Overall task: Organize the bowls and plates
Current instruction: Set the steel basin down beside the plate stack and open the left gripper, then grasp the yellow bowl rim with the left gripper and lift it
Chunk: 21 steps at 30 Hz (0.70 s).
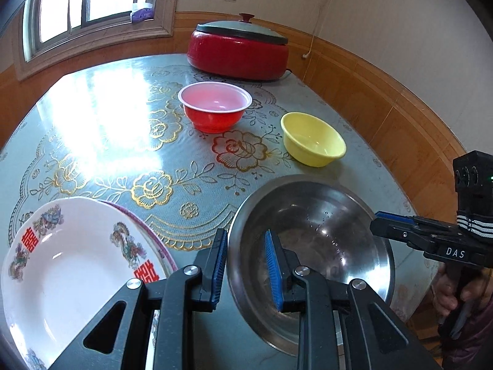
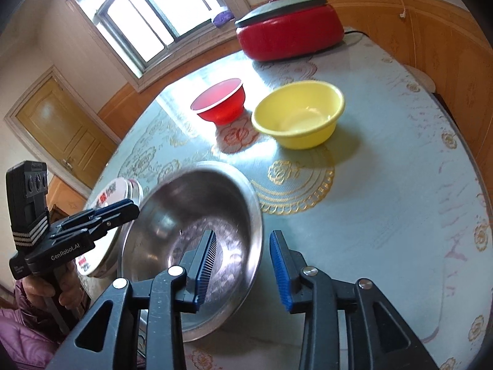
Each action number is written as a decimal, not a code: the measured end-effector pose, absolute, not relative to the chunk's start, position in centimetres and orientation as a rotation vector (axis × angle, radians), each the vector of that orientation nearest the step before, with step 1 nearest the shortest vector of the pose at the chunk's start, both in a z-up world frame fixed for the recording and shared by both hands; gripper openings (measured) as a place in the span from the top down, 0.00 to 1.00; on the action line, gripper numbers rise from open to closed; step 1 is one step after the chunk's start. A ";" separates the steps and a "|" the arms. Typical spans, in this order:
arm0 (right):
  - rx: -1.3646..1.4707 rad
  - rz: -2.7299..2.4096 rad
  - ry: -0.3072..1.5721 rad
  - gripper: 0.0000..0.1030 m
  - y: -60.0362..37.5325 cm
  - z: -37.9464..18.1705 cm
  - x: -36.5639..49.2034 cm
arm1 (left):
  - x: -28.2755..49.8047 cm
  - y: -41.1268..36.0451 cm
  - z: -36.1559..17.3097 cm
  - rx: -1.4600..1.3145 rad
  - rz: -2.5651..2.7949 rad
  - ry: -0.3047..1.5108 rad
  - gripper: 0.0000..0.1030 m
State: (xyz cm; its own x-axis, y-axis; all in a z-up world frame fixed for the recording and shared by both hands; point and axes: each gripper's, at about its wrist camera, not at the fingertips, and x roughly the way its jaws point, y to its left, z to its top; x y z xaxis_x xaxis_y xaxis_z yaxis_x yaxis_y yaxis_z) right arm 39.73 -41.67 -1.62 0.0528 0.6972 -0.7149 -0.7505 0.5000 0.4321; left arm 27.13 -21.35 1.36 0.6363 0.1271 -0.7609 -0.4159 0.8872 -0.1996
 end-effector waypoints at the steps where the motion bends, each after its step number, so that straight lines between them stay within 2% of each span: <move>1: -0.048 1.096 1.042 0.65 -41.7 -1.4 40.2 | 27.7 -21.4 1.6 -0.372 0.312 0.825 0.75; 5: -0.013 1.040 1.010 0.65 -41.6 -0.9 41.9 | 30.2 -21.6 2.1 -0.351 0.285 0.835 0.66; 12: 0.053 0.936 1.015 0.80 -40.8 -0.6 45.9 | 35.8 -21.1 1.5 -0.400 0.218 0.878 0.66; 18: 0.173 0.893 1.083 0.80 -39.4 -1.2 50.5 | 40.7 -19.6 0.8 -0.457 0.198 0.912 0.67; 21: 0.191 0.846 1.096 0.79 -38.6 -1.7 52.2 | 42.7 -18.9 0.3 -0.474 0.198 0.931 0.71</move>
State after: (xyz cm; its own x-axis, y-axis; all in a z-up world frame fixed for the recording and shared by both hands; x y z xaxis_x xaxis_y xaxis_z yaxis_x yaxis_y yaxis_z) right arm 52.17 -38.56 -1.74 0.1878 0.6850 -0.7040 -0.5072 0.6814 0.5277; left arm 42.70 -18.91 0.32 0.5884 -0.0382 -0.8077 -0.3630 0.8801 -0.3060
